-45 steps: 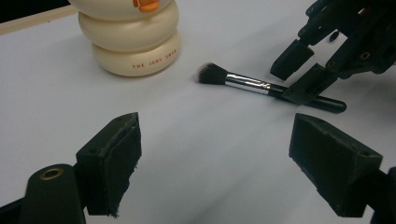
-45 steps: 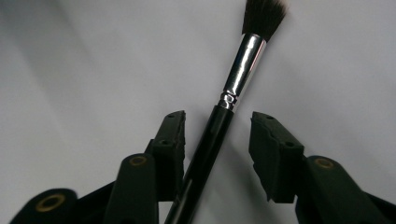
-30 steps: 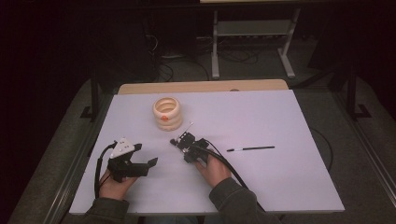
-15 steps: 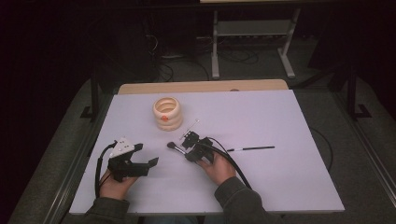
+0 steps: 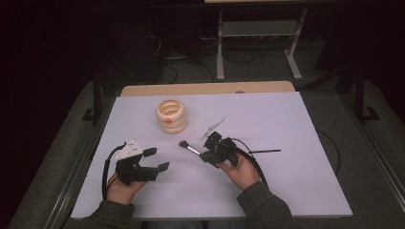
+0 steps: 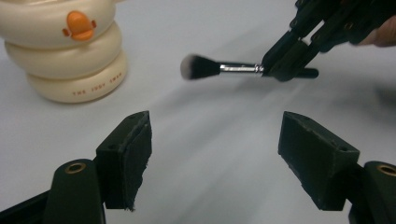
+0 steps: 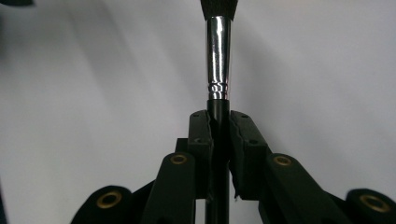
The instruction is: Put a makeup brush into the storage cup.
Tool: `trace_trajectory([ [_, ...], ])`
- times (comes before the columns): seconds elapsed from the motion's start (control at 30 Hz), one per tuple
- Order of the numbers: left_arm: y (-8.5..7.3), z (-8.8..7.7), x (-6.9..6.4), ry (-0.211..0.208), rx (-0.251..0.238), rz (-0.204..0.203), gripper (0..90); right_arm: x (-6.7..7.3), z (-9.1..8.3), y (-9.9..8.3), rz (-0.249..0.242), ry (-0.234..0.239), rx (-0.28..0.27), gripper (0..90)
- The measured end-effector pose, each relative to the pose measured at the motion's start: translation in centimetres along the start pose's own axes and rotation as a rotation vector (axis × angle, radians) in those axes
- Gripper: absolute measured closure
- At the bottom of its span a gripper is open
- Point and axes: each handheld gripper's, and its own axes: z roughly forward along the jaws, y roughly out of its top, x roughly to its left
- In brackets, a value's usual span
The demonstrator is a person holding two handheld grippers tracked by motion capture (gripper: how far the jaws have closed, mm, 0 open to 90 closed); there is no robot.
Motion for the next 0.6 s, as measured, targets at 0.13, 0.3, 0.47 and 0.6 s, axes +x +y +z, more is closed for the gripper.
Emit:
trace_trajectory([
  [0.13, 0.9, 0.6, -0.2, -0.056, -0.003, -0.014, 27.0, -0.5, -2.6, -0.7, -0.008, 0.013, -0.059, 78.7],
  [0.3, 2.2, 1.9, -0.6, -0.105, 0.003, -0.002, 31.0, -0.8, -6.1, -1.0, -0.04, -0.003, -0.129, 78.7],
  [0.47, 3.8, 3.3, -1.3, -0.171, 0.004, 0.005, 32.3, -0.2, -8.6, -1.1, -0.09, -0.021, -0.188, 78.7],
  [0.6, 4.2, 4.1, -2.2, -0.233, 0.004, 0.011, 32.8, 0.7, -8.8, -1.9, -0.114, -0.007, -0.212, 78.7],
])
